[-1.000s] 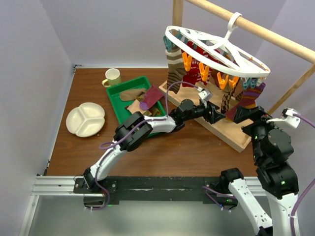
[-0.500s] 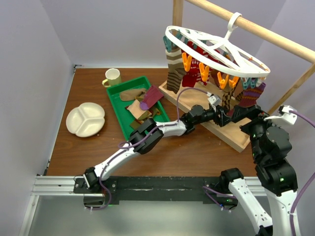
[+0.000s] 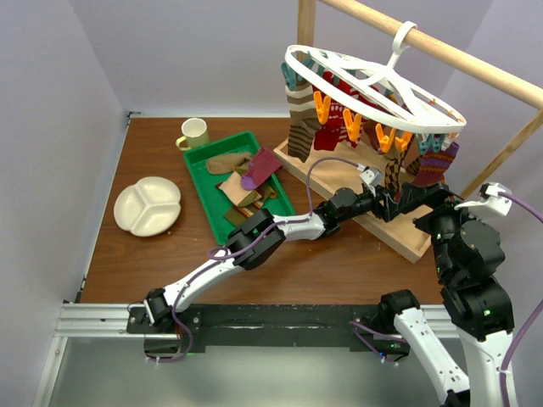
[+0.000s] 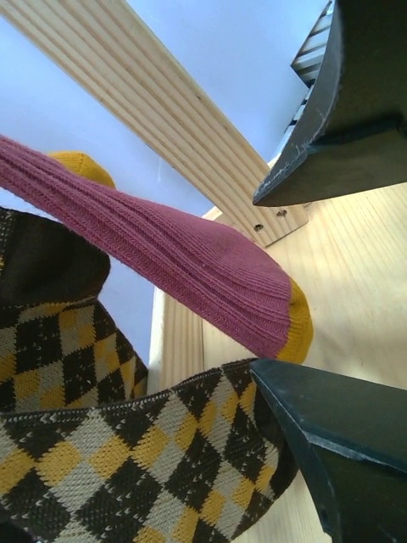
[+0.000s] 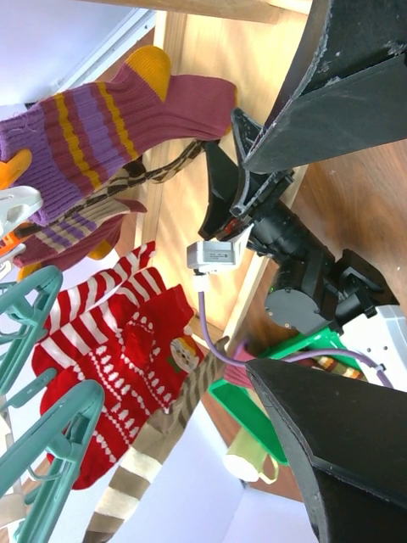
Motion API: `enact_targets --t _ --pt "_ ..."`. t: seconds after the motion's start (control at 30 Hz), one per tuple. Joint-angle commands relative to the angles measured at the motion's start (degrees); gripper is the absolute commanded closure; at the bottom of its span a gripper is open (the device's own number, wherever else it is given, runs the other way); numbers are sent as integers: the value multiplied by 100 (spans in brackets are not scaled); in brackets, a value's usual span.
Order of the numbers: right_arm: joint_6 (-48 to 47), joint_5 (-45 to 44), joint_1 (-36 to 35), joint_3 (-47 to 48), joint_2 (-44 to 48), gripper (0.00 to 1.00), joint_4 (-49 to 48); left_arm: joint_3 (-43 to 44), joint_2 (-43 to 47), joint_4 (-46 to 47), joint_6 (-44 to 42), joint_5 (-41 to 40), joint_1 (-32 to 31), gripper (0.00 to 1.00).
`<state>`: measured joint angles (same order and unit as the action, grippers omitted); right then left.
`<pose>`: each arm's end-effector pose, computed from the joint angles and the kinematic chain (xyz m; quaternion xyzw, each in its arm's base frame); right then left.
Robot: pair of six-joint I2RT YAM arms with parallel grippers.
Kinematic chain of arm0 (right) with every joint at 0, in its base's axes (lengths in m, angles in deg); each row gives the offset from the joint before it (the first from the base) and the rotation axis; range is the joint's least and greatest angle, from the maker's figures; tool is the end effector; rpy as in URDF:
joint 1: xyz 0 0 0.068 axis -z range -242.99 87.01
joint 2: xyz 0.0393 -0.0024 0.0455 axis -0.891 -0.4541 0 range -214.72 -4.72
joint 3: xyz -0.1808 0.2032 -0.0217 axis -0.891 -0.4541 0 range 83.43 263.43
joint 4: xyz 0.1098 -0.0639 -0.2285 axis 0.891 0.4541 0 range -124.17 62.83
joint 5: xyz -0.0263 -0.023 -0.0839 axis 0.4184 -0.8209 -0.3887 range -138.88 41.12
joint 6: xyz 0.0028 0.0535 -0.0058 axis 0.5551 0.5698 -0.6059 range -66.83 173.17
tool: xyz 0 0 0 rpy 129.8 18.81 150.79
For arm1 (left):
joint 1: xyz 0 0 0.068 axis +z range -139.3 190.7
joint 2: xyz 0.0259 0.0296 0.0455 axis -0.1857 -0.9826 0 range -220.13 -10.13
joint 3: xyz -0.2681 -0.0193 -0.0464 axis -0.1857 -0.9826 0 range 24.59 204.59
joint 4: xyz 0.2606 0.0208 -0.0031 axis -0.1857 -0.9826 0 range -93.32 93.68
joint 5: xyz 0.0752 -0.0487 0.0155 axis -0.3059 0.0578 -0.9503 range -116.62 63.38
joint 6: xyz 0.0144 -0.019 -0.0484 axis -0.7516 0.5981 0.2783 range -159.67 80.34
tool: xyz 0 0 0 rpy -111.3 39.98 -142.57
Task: Remove the socks clipped to the hanger
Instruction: Remove the sock from the hanger.
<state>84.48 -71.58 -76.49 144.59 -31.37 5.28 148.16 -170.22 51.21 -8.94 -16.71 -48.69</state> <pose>0.0599 0.0003 0.4110 0.2433 0.6932 0.1186 0.6680 0.3043 -0.5262 0.1267 0.2214 0.5974 -0.5830 0.5042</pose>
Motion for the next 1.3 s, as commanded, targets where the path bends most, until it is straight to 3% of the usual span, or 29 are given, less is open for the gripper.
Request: enact_targets --t 0.0,0.27,0.43,0.63,0.67,0.73,0.77,0.9,1.0,1.27 --pt "-143 231 14 62 29 5 -86 133 39 266 197 -253 -19 22" --pt "-151 318 -4 79 29 5 -112 -157 259 -7 321 -920 -19 17" --pt "-169 327 5 106 29 5 -103 36 127 11 338 -745 -19 16" --pt "-169 345 5 97 20 5 -103 185 -31 318 417 -237 -28 36" --pt "-178 345 5 106 20 5 -103 211 -57 345 435 -183 -37 44" --pt "-169 354 -4 106 11 5 -103 290 -92 432 444 -25 -37 52" --pt "-178 363 -4 106 11 5 -95 299 -110 468 452 36 -37 62" --pt "-169 354 14 88 20 5 -121 291 -58 617 496 309 -37 75" --pt "-178 336 -4 36 2 5 -130 37 109 827 540 503 -28 81" --pt "-257 143 5 -43 11 5 -121 -1695 1216 1856 751 801 -28 100"
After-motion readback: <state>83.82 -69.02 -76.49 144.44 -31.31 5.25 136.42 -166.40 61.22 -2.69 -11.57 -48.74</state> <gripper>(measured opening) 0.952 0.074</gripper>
